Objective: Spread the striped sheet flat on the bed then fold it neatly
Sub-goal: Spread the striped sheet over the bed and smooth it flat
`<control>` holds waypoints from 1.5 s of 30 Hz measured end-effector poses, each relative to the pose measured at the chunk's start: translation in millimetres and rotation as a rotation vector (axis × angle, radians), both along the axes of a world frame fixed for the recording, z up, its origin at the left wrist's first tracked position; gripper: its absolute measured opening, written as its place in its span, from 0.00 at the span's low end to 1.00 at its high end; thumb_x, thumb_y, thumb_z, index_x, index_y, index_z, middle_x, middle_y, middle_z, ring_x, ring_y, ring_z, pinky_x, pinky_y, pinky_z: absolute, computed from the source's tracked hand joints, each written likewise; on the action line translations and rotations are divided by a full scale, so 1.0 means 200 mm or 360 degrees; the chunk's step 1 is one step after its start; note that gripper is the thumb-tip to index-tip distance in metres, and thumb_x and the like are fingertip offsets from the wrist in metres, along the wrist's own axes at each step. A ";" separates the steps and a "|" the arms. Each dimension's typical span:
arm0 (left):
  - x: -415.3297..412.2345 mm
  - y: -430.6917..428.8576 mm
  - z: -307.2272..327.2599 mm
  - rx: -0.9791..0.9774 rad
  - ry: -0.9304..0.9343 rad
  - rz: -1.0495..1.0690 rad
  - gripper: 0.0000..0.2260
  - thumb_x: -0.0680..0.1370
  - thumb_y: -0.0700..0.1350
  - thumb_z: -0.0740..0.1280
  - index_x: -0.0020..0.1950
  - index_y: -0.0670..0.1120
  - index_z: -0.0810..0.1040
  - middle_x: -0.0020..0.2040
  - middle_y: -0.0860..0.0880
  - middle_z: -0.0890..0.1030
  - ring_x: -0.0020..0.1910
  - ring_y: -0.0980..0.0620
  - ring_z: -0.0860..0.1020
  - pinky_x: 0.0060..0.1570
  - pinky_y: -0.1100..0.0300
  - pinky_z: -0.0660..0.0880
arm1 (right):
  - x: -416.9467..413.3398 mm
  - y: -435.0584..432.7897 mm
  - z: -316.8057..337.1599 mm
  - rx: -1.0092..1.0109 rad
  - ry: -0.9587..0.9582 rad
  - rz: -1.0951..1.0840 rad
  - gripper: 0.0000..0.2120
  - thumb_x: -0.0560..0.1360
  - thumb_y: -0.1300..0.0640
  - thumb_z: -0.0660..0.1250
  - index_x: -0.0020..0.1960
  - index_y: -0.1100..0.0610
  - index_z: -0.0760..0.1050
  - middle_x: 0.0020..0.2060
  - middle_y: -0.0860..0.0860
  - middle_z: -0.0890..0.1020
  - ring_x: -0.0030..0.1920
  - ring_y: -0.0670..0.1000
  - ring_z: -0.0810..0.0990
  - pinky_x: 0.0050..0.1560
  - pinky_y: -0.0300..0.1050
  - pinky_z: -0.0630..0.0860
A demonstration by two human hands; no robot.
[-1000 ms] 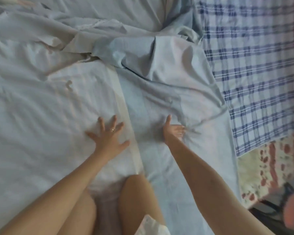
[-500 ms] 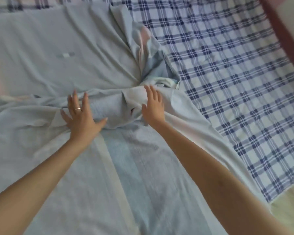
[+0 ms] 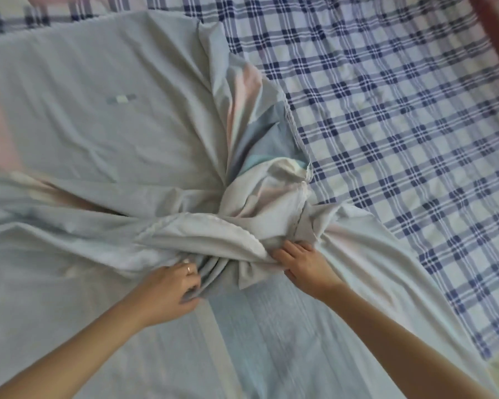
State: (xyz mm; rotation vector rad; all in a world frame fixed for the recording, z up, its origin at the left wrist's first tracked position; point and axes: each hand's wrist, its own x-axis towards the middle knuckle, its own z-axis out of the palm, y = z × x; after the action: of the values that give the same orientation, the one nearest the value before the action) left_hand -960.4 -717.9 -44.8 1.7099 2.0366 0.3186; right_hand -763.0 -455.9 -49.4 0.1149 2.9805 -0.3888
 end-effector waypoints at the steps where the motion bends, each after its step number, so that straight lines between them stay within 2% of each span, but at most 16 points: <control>1: 0.00 -0.02 -0.01 -0.0046 -0.0081 0.0106 0.10 0.69 0.57 0.62 0.42 0.52 0.74 0.47 0.57 0.71 0.40 0.53 0.80 0.33 0.62 0.75 | 0.05 0.01 -0.01 -0.0096 -0.0116 -0.0020 0.15 0.69 0.55 0.60 0.54 0.53 0.75 0.45 0.48 0.78 0.39 0.52 0.78 0.43 0.45 0.73; 6: -0.05 0.25 0.11 0.0300 0.0179 0.0559 0.36 0.63 0.46 0.77 0.69 0.47 0.66 0.69 0.44 0.65 0.48 0.42 0.80 0.28 0.54 0.78 | -0.06 0.05 0.14 -0.0227 0.0260 -0.0648 0.11 0.75 0.56 0.59 0.53 0.56 0.77 0.35 0.50 0.82 0.31 0.53 0.80 0.27 0.41 0.70; 10: -0.08 0.51 0.17 -0.0100 0.0216 0.0456 0.57 0.63 0.56 0.78 0.77 0.54 0.40 0.78 0.47 0.53 0.58 0.44 0.76 0.40 0.53 0.78 | -0.33 0.22 0.16 -0.0526 0.0005 -0.1623 0.22 0.77 0.57 0.63 0.69 0.58 0.65 0.64 0.54 0.74 0.64 0.56 0.71 0.63 0.50 0.70; 11: -0.05 0.55 0.16 -0.0304 0.0169 0.0406 0.54 0.67 0.56 0.76 0.77 0.55 0.38 0.75 0.47 0.60 0.58 0.44 0.76 0.45 0.52 0.77 | -0.39 0.26 0.17 -0.0763 -0.0171 -0.1776 0.24 0.77 0.56 0.63 0.71 0.59 0.63 0.64 0.55 0.74 0.63 0.56 0.72 0.62 0.49 0.70; 13: -0.02 0.63 0.17 -0.0503 0.0158 0.0334 0.35 0.75 0.54 0.67 0.77 0.55 0.53 0.65 0.47 0.74 0.57 0.43 0.77 0.49 0.53 0.74 | -0.48 0.29 0.19 -0.1080 -0.0327 -0.1710 0.22 0.78 0.60 0.63 0.70 0.60 0.66 0.52 0.54 0.79 0.50 0.52 0.78 0.48 0.38 0.72; 16: -0.04 0.59 0.25 -0.0180 0.0009 0.0646 0.17 0.73 0.58 0.63 0.58 0.54 0.77 0.49 0.48 0.83 0.51 0.42 0.80 0.42 0.56 0.71 | -0.54 0.10 0.28 -0.1237 -0.0077 -0.1203 0.16 0.76 0.67 0.62 0.63 0.60 0.74 0.32 0.48 0.74 0.31 0.39 0.72 0.34 0.30 0.67; 20: -0.13 0.30 0.40 0.0205 -0.0443 0.1152 0.24 0.66 0.55 0.61 0.59 0.50 0.79 0.49 0.48 0.83 0.50 0.45 0.80 0.43 0.58 0.71 | -0.41 -0.20 0.30 -0.1800 0.0081 -0.1003 0.19 0.79 0.63 0.57 0.66 0.48 0.70 0.44 0.46 0.77 0.45 0.44 0.75 0.53 0.41 0.72; 23: -0.16 0.10 0.45 0.0327 -0.1019 0.1596 0.18 0.66 0.45 0.59 0.54 0.51 0.75 0.50 0.51 0.79 0.54 0.50 0.75 0.48 0.68 0.70 | -0.32 -0.22 0.23 -0.1310 0.0464 -0.1336 0.26 0.74 0.65 0.59 0.70 0.49 0.62 0.47 0.46 0.72 0.48 0.44 0.73 0.52 0.37 0.71; 25: -0.16 0.02 0.45 0.0344 -0.1165 0.1774 0.16 0.68 0.43 0.61 0.55 0.48 0.73 0.51 0.48 0.77 0.55 0.51 0.73 0.51 0.63 0.68 | -0.35 -0.19 0.20 -0.1221 0.0394 -0.1656 0.29 0.74 0.63 0.65 0.72 0.52 0.59 0.50 0.49 0.70 0.50 0.47 0.73 0.53 0.38 0.72; 28: -0.11 -0.02 0.44 0.0242 -0.1271 0.1842 0.08 0.75 0.37 0.70 0.51 0.45 0.76 0.46 0.50 0.80 0.48 0.57 0.77 0.43 0.70 0.72 | -0.45 -0.17 0.20 -0.2023 -0.0114 -0.2089 0.31 0.75 0.49 0.69 0.70 0.55 0.58 0.55 0.54 0.74 0.49 0.51 0.77 0.53 0.48 0.77; 31: -0.06 -0.01 0.47 0.0026 -0.1375 0.1731 0.04 0.74 0.40 0.72 0.43 0.47 0.79 0.32 0.58 0.81 0.33 0.65 0.77 0.33 0.75 0.71 | -0.51 -0.20 0.14 -0.1392 -0.0449 -0.1675 0.45 0.71 0.49 0.73 0.77 0.55 0.49 0.72 0.57 0.57 0.67 0.56 0.68 0.65 0.51 0.69; 34: -0.10 0.03 0.57 -0.0240 -0.1371 0.1689 0.05 0.78 0.47 0.67 0.43 0.49 0.79 0.36 0.56 0.83 0.37 0.61 0.80 0.41 0.68 0.73 | -0.54 -0.16 0.09 -0.0732 -0.0475 -0.1431 0.54 0.69 0.49 0.75 0.77 0.53 0.38 0.76 0.57 0.48 0.72 0.61 0.62 0.66 0.54 0.66; 37: -0.26 0.11 0.70 -0.0385 -0.1365 0.1635 0.09 0.79 0.54 0.63 0.44 0.50 0.77 0.43 0.51 0.82 0.44 0.53 0.80 0.50 0.56 0.74 | -0.58 -0.03 0.04 -0.0788 -0.0556 -0.1677 0.39 0.72 0.50 0.71 0.74 0.57 0.53 0.67 0.56 0.69 0.62 0.60 0.75 0.56 0.52 0.73; 40: -0.57 0.32 0.81 -0.0238 -0.1366 0.1707 0.13 0.82 0.50 0.56 0.43 0.46 0.74 0.33 0.49 0.77 0.27 0.57 0.76 0.29 0.65 0.74 | -0.66 0.10 0.04 -0.0846 -0.0737 -0.1631 0.06 0.76 0.60 0.63 0.51 0.61 0.72 0.40 0.57 0.78 0.39 0.56 0.79 0.42 0.50 0.77; 42: -0.87 0.49 0.90 0.0198 -0.1260 0.1922 0.11 0.83 0.49 0.55 0.49 0.44 0.73 0.37 0.47 0.75 0.25 0.58 0.74 0.24 0.67 0.73 | -0.73 0.19 0.10 -0.0780 -0.0886 -0.1449 0.05 0.75 0.65 0.58 0.46 0.61 0.72 0.29 0.55 0.75 0.29 0.54 0.74 0.30 0.44 0.76; 45: -1.24 0.70 1.06 0.0790 -0.0844 0.2074 0.17 0.83 0.47 0.57 0.70 0.42 0.66 0.59 0.44 0.75 0.47 0.51 0.79 0.42 0.65 0.76 | -0.83 0.36 0.28 -0.0747 -0.0647 -0.1564 0.05 0.76 0.66 0.59 0.50 0.64 0.72 0.35 0.56 0.78 0.33 0.54 0.78 0.29 0.41 0.76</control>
State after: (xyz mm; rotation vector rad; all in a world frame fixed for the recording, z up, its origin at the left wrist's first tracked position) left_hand -1208.2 -577.5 168.2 0.1205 2.4011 1.5567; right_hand -928.3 -383.8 6.3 1.4041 2.1512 -0.9832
